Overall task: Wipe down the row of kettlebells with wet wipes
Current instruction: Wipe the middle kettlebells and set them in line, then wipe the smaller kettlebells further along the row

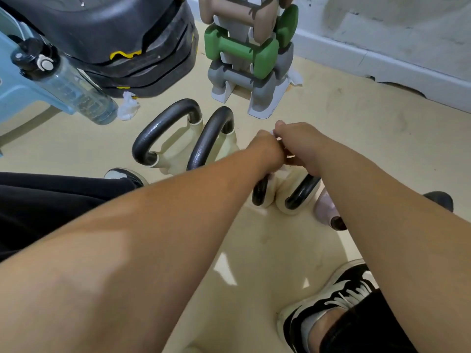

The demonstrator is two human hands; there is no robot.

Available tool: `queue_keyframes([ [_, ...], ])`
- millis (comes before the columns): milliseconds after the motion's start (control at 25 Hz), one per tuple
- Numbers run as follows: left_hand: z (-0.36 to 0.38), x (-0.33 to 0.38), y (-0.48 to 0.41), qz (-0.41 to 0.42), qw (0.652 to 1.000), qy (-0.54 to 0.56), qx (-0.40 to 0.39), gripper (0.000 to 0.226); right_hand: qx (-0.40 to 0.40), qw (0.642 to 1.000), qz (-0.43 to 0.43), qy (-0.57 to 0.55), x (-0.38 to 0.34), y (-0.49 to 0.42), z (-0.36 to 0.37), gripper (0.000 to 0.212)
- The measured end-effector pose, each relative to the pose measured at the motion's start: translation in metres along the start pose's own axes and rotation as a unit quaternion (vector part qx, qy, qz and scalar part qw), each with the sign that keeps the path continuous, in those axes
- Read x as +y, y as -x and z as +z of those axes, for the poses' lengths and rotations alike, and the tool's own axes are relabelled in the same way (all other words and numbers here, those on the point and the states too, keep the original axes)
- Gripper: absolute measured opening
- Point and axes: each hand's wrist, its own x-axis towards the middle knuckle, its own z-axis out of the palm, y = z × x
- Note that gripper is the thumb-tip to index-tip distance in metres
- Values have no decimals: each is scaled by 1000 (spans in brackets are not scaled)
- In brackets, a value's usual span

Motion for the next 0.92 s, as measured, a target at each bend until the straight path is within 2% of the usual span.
queue_keyframes([
  [80,-4,-2,1,14,998,46,-27,35,42,999,-28,5,5,2,-2,37],
  [200,11,-31,33,80,988,129,7,52,114,986,-102,65,11,13,-3,43],
  [320,31,-63,64,123,983,130,49,35,139,972,-154,114,13,25,-4,47],
  [440,41,-79,87,155,978,83,108,28,166,961,-156,154,17,39,-4,40],
  [520,44,-87,105,104,982,88,132,25,166,961,-155,155,24,52,-3,35],
  [600,44,-92,122,-1,975,196,105,25,150,964,-163,145,32,64,-3,36],
  [680,30,-89,132,-47,938,320,124,22,119,976,-162,85,33,74,-4,37],
  [720,21,-84,131,-42,921,359,142,17,103,981,-158,37,31,77,-7,36],
  [800,-2,-65,135,-31,893,435,111,14,48,989,-130,-46,25,87,-13,35],
  [920,-21,-36,146,-6,863,505,-11,41,-69,989,-58,-118,23,105,-24,48],
])
